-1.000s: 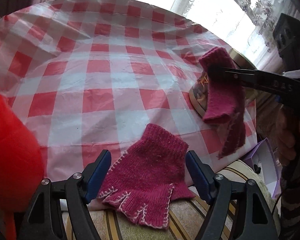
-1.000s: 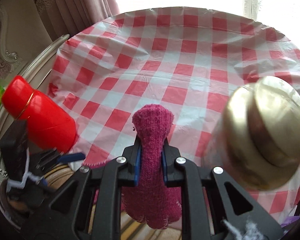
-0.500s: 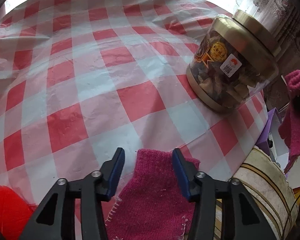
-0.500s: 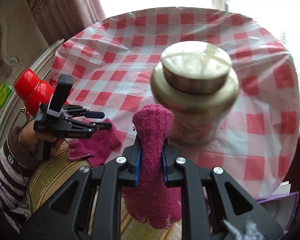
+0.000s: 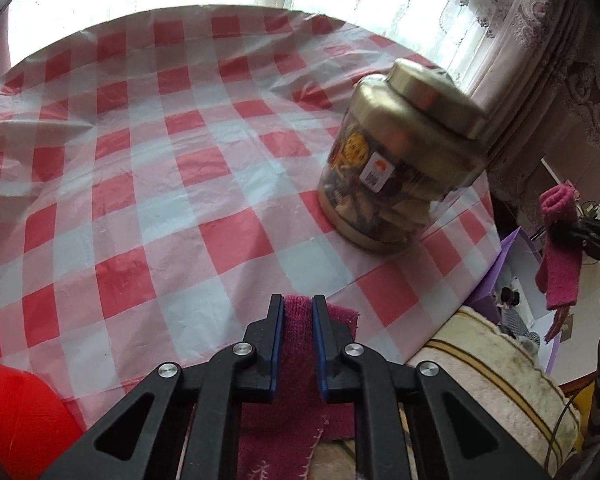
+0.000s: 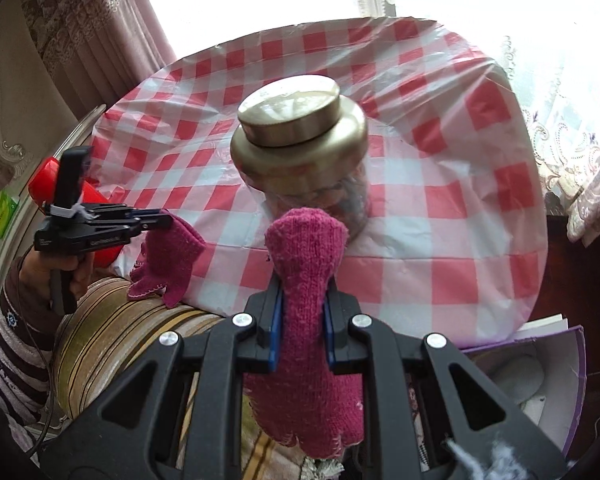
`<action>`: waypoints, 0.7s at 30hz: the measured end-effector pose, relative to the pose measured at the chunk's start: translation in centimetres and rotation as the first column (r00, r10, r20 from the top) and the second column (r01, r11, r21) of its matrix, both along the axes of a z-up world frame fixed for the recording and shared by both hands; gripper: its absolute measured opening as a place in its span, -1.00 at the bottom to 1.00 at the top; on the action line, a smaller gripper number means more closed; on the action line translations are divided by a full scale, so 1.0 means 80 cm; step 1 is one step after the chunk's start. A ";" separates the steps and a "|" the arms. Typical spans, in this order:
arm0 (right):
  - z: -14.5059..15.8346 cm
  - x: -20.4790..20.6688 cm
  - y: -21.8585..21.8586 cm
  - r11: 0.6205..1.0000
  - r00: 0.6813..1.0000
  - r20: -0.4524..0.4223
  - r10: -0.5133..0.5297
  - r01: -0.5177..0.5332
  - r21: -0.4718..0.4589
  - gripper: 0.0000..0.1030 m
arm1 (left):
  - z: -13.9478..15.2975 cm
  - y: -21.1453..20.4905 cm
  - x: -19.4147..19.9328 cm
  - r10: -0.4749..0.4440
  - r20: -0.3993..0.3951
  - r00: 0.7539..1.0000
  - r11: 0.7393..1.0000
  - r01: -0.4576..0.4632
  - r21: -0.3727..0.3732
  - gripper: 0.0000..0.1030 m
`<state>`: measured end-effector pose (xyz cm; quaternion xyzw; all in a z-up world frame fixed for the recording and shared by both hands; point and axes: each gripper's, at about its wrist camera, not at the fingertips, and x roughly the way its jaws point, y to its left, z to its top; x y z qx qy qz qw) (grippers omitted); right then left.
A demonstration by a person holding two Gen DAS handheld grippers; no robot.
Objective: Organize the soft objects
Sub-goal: 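Carry both mittens over the box and open the left tool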
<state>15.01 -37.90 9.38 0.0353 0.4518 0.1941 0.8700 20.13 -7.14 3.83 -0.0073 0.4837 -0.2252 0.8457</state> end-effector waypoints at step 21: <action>0.008 -0.123 -0.171 0.969 0.968 0.039 -0.248 0.247 0.027 -0.61 | 0.129 -0.189 -0.084 -0.129 0.119 0.984 0.945 0.159 -0.288 -0.74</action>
